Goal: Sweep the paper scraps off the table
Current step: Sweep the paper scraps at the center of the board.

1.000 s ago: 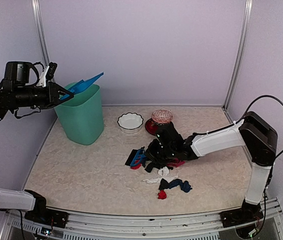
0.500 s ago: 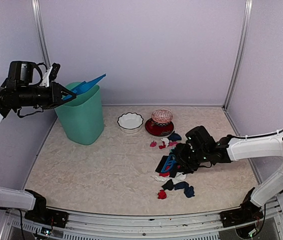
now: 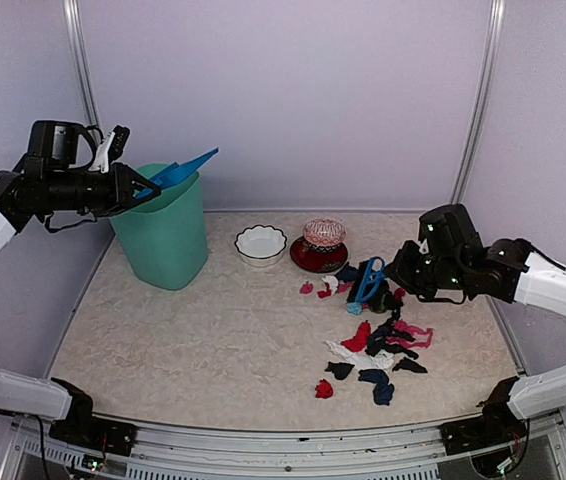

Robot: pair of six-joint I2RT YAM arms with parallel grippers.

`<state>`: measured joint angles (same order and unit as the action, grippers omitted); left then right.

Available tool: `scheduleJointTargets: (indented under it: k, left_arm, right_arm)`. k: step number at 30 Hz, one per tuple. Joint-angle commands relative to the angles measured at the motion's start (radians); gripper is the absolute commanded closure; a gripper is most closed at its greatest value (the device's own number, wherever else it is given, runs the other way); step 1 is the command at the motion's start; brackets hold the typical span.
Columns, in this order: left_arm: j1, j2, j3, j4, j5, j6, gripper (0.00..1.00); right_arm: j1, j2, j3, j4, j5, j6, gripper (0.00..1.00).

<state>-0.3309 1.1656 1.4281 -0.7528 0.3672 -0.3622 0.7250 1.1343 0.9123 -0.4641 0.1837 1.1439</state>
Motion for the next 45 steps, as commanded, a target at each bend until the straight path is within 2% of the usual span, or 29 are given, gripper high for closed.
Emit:
scheduleJointTargets:
  k: [1,8,14,21,25,33,45]
  left_arm:
    - [-0.018,0.01,0.016,0.046,-0.023,-0.027,1.0]
    - [-0.026,0.016,0.025,0.037,-0.037,-0.025,1.0]
    - [-0.029,0.007,0.016,0.021,-0.043,-0.02,1.0]
    - [-0.031,-0.008,0.015,-0.004,-0.055,-0.014,1.0]
    - [-0.031,-0.012,0.02,-0.012,-0.063,-0.015,1.0]
    - [-0.032,-0.014,0.02,-0.015,-0.071,-0.018,1.0]
    - [-0.043,0.016,0.025,0.01,-0.059,-0.026,1.0]
  right_arm:
    - [-0.006,0.033,0.081,0.031,0.026,-0.083,1.0]
    - [-0.006,0.244,0.156,0.23,-0.043,-0.102,1.0]
    - [-0.006,0.505,0.259,0.36,-0.173,-0.121,1.0]
    - [-0.011,0.741,0.395,0.396,-0.251,-0.129,1.0]
    - [-0.036,0.821,0.403,0.407,-0.286,-0.1,1.0]
    - [-0.107,0.795,0.272,0.41,-0.297,-0.088,1.0]
    - [-0.216,0.559,0.001,0.342,-0.242,-0.092,1.0]
